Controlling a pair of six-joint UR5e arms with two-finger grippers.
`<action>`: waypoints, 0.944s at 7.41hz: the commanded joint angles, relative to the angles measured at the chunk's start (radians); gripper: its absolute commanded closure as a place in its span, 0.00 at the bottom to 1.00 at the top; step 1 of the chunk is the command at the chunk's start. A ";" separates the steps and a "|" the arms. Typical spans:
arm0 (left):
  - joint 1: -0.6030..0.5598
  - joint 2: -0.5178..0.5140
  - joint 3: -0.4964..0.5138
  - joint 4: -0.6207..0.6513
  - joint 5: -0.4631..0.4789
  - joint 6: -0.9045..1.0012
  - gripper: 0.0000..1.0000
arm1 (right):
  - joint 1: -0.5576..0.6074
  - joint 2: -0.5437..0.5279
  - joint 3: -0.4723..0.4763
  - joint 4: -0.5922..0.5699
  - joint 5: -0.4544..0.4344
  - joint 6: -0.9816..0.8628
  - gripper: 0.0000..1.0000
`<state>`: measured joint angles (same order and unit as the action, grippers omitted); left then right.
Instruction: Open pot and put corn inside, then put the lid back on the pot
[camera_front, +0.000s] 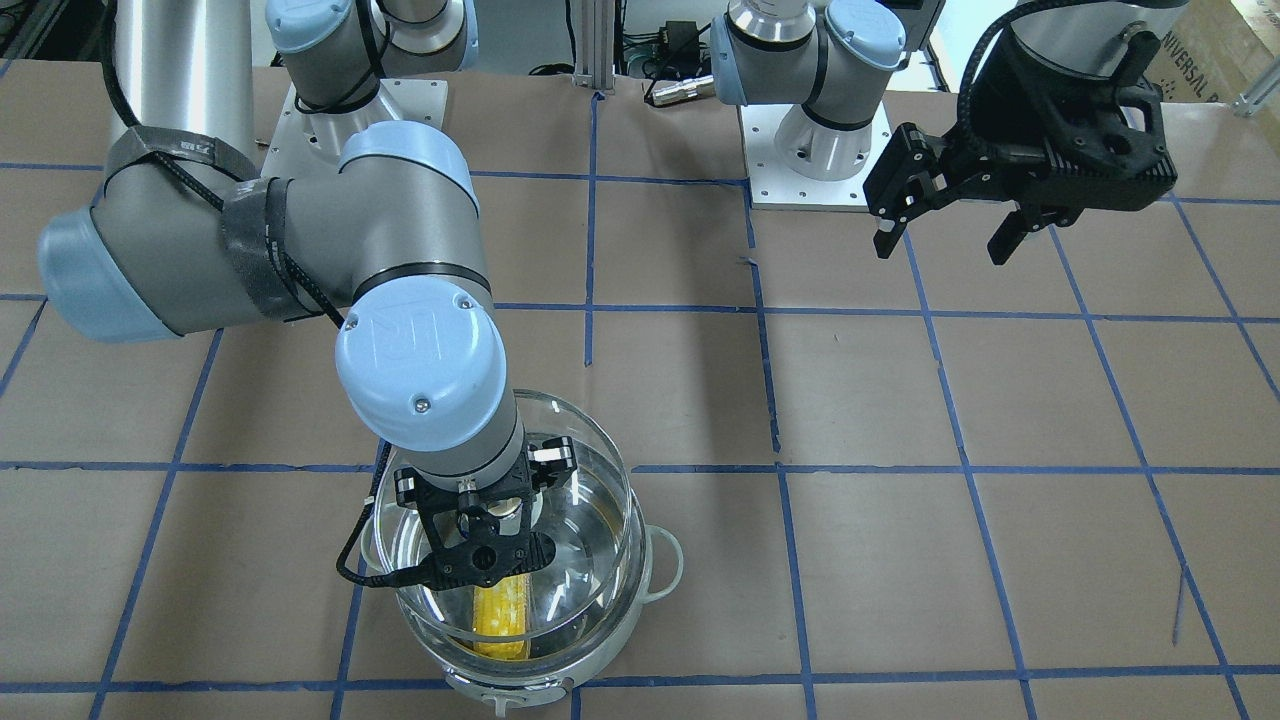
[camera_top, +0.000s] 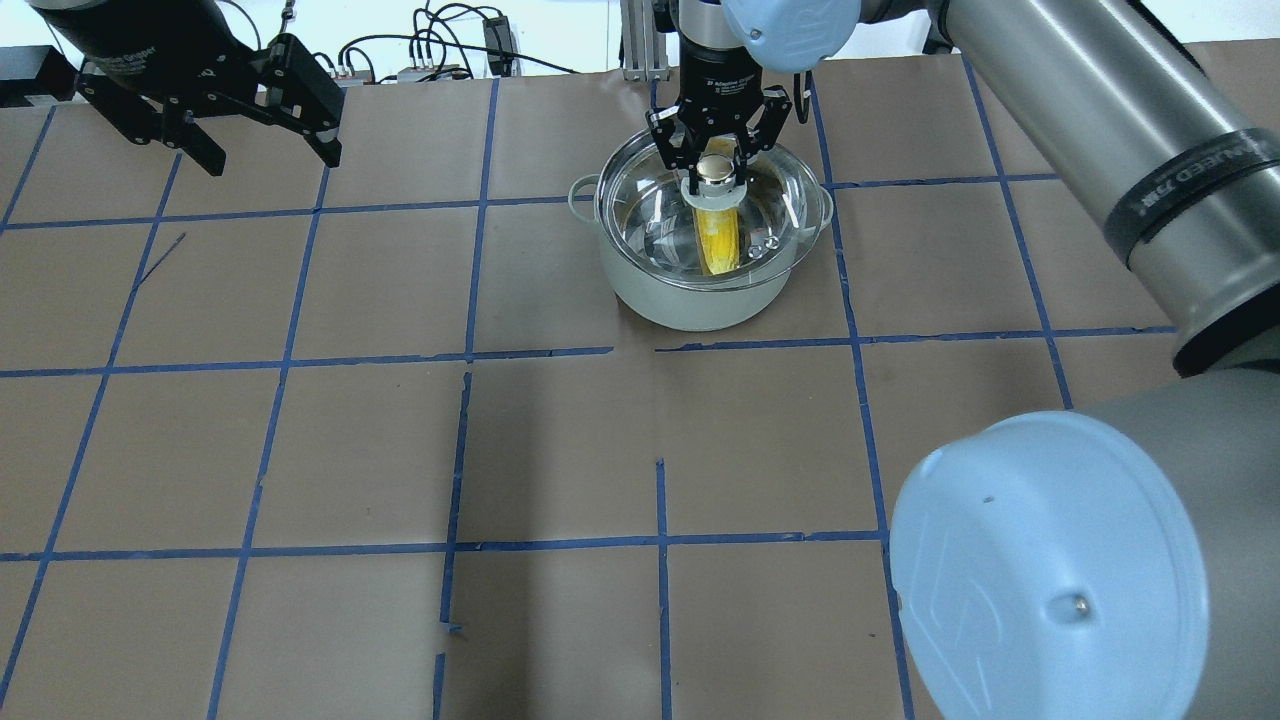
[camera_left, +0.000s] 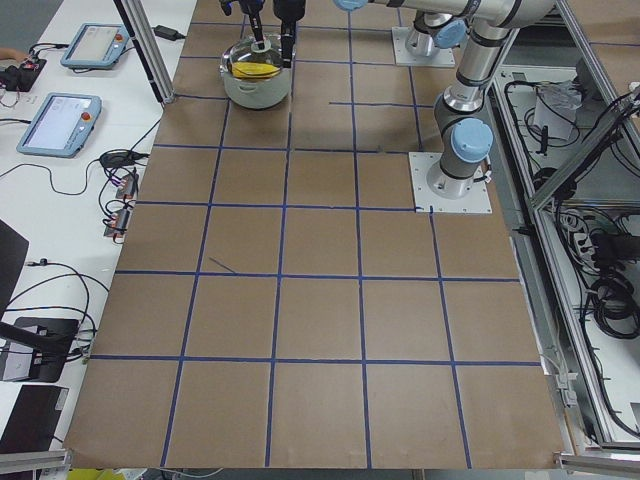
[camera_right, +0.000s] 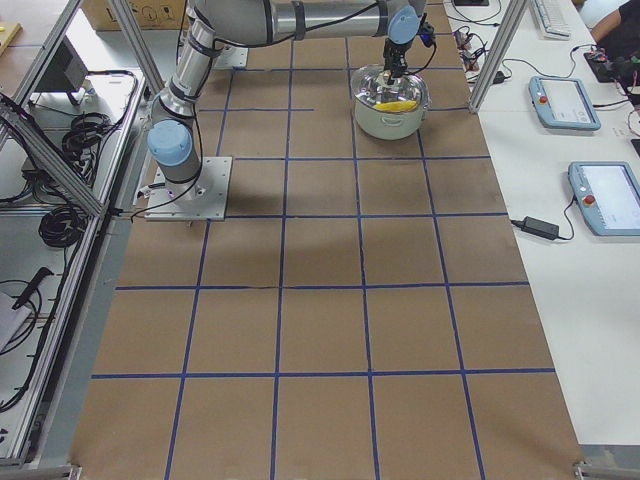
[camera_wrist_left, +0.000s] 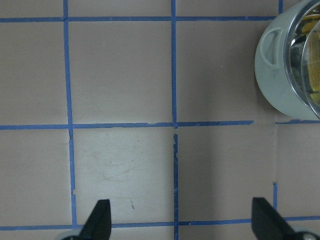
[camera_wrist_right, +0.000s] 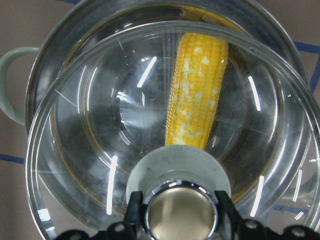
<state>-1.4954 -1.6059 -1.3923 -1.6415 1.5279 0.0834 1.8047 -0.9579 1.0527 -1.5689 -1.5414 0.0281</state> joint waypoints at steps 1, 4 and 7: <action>0.000 0.001 -0.002 0.002 0.000 0.001 0.00 | -0.001 0.005 -0.002 -0.008 0.000 -0.002 0.81; 0.000 0.001 -0.004 0.003 0.000 0.001 0.00 | -0.001 0.008 -0.002 -0.013 0.001 -0.002 0.81; 0.000 0.001 -0.004 0.003 0.000 -0.001 0.00 | -0.001 0.013 -0.005 -0.023 0.003 -0.004 0.81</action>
<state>-1.4956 -1.6050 -1.3958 -1.6384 1.5279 0.0830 1.8040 -0.9468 1.0490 -1.5876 -1.5398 0.0257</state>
